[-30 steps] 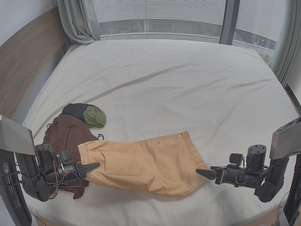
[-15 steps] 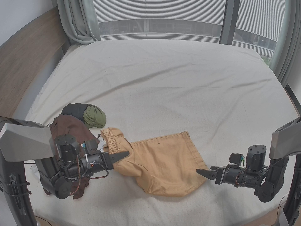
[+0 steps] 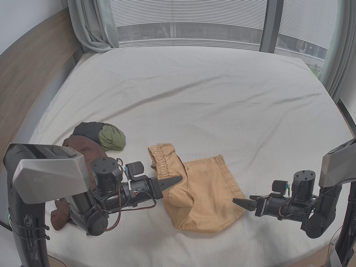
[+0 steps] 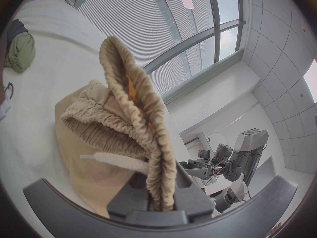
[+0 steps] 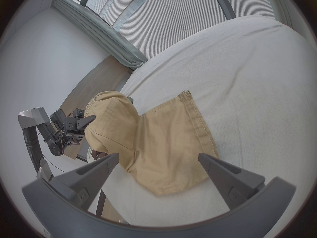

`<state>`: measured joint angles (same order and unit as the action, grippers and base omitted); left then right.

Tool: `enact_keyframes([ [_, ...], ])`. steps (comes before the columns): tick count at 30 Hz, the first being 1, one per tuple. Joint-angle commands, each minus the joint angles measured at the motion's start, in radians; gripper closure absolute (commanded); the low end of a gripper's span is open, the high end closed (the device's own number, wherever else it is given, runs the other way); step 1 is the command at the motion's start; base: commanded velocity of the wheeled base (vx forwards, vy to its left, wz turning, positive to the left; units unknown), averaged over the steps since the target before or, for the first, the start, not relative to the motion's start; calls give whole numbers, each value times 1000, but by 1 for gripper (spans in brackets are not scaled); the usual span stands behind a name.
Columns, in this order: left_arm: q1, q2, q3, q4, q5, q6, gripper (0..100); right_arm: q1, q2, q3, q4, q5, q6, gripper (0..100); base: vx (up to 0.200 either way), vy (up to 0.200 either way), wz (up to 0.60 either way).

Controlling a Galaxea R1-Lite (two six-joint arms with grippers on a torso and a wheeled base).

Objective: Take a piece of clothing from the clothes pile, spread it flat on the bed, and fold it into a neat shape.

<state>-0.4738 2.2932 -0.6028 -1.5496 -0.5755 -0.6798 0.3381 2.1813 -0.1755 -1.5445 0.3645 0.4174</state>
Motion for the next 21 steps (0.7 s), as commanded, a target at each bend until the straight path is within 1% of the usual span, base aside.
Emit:
enact_keyframes([
  [1,-40,46,-42,-1,0,-12,100,-4,-8,-5,0,1,0,0,0,0,0],
  [6,-69,63,-80,0,17,-41,100,-19,-21,-15,0,1,0,0,0,0,0],
  [10,-95,89,-109,0,23,-43,100,-30,-21,-19,0,1,0,0,0,0,0],
  [14,-123,127,-147,0,48,-43,100,-36,-23,-19,0,1,0,0,0,0,0],
  [21,-149,172,-196,2,49,-44,100,-40,-23,-28,0,1,0,0,0,0,0],
])
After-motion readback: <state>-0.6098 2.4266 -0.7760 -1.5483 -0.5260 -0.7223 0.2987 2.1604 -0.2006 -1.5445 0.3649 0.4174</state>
